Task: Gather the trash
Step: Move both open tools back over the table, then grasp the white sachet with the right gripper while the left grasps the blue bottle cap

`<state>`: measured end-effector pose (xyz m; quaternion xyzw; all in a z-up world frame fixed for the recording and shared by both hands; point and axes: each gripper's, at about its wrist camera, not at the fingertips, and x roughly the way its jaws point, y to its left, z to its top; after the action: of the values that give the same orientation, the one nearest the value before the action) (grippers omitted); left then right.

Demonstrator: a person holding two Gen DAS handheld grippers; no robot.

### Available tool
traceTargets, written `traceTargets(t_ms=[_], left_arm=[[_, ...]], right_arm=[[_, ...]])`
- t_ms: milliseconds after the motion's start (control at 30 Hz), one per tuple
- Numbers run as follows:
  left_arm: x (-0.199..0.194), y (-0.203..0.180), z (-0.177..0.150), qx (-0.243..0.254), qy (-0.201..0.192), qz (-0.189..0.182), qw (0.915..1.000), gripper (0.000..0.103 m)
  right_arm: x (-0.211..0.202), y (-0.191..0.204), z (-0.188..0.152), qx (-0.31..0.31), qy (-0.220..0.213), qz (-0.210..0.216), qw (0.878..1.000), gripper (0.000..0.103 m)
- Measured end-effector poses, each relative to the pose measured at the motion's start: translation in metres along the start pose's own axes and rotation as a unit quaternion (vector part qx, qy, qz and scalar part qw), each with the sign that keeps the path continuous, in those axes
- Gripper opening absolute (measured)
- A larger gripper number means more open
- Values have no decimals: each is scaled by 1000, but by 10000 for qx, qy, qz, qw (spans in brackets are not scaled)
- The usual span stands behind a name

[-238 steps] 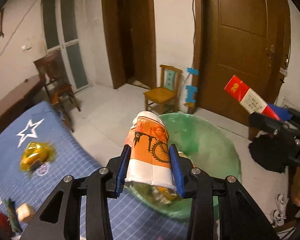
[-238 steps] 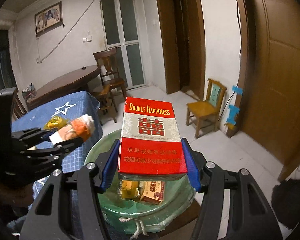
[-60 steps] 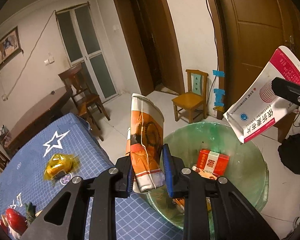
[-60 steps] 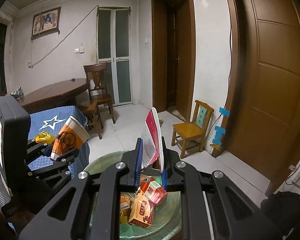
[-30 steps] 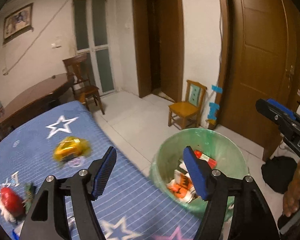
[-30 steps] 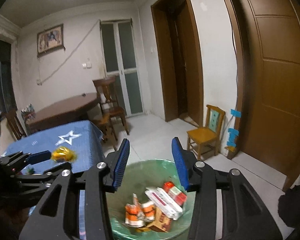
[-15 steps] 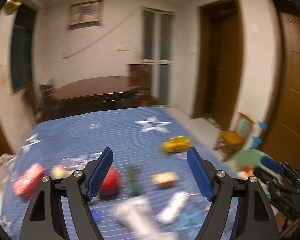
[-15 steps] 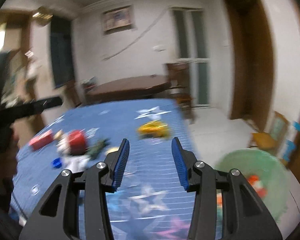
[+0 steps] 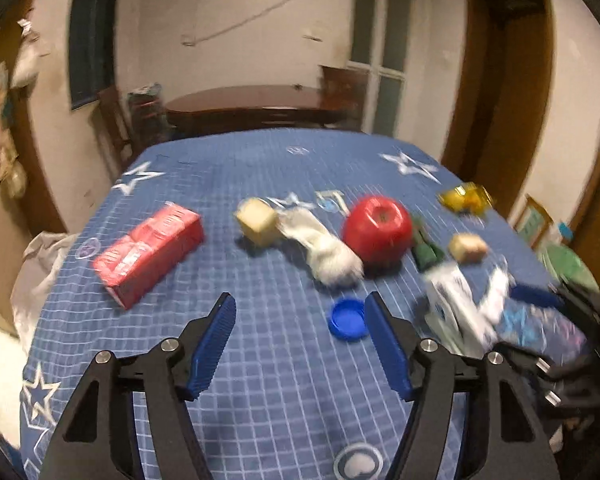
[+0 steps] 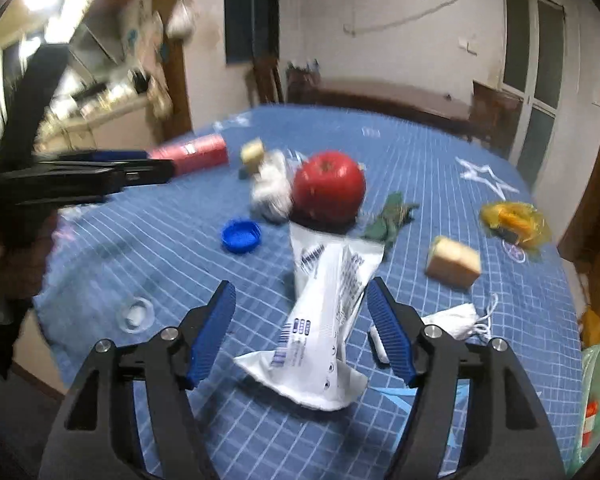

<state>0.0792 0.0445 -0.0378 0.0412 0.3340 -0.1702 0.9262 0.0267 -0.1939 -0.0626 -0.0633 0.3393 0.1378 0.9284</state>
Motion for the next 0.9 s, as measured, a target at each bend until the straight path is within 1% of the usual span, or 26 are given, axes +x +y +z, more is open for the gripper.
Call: traceTargets(t_ms=[33, 67, 100, 133, 167, 233, 267, 333, 467, 567, 600, 667, 700, 767, 800, 833, 867, 900], left_arm=[[2, -9, -2, 121, 33, -89, 9999, 65], [4, -14, -4, 279, 59, -181, 9994, 65], [8, -19, -4, 392, 82, -233, 9989, 64], [11, -22, -6, 504, 123, -276, 9983, 62], [15, -28, -7, 563, 165, -294, 9978, 61], [29, -36, -7, 630, 328, -431, 9965, 60], [39, -41, -6, 621, 400, -459, 9962, 59], [50, -45, -4, 614, 482, -539, 9955, 56], [79, -58, -2, 589, 745, -670, 9932, 56], [99, -67, -4, 637, 928, -512, 9923, 54], [106, -69, -3, 657, 976, -429, 9921, 50], [113, -71, -2, 605, 1004, -337, 9925, 48], [115, -72, -1, 642, 1000, -291, 9925, 42], [115, -76, -2, 705, 969, -190, 9926, 38], [115, -76, -2, 701, 951, -170, 9928, 34], [115, -75, -2, 696, 922, -114, 9932, 27], [115, -74, -2, 683, 910, -74, 9935, 23], [115, -71, -1, 593, 896, -36, 9942, 15]], right_arm=[[6, 1, -1, 10, 102, -62, 9999, 65], [12, 1, -2, 47, 248, -100, 9996, 61], [17, 2, -4, 72, 381, -127, 9992, 52], [21, 4, -6, 65, 482, -161, 9987, 45], [24, 5, -11, 15, 609, -213, 9979, 32], [24, 11, -15, -137, 603, -358, 9974, 27], [28, 12, -15, -117, 583, -335, 9977, 24], [18, 8, -15, 73, 429, -245, 9987, 22], [-15, -8, -13, 417, -26, -365, 9985, 22], [-41, -22, -14, 682, -285, -407, 9964, 22], [-49, -26, -15, 745, -367, -416, 9957, 22], [-59, -30, -16, 811, -452, -391, 9949, 22], [-63, -31, -18, 848, -485, -365, 9945, 22], [-66, -31, -19, 867, -516, -352, 9943, 22], [-67, -31, -20, 873, -536, -351, 9941, 22], [-67, -32, -20, 896, -543, -343, 9939, 22], [-67, -32, -20, 918, -550, -327, 9937, 22], [-68, -32, -20, 930, -564, -322, 9935, 22]])
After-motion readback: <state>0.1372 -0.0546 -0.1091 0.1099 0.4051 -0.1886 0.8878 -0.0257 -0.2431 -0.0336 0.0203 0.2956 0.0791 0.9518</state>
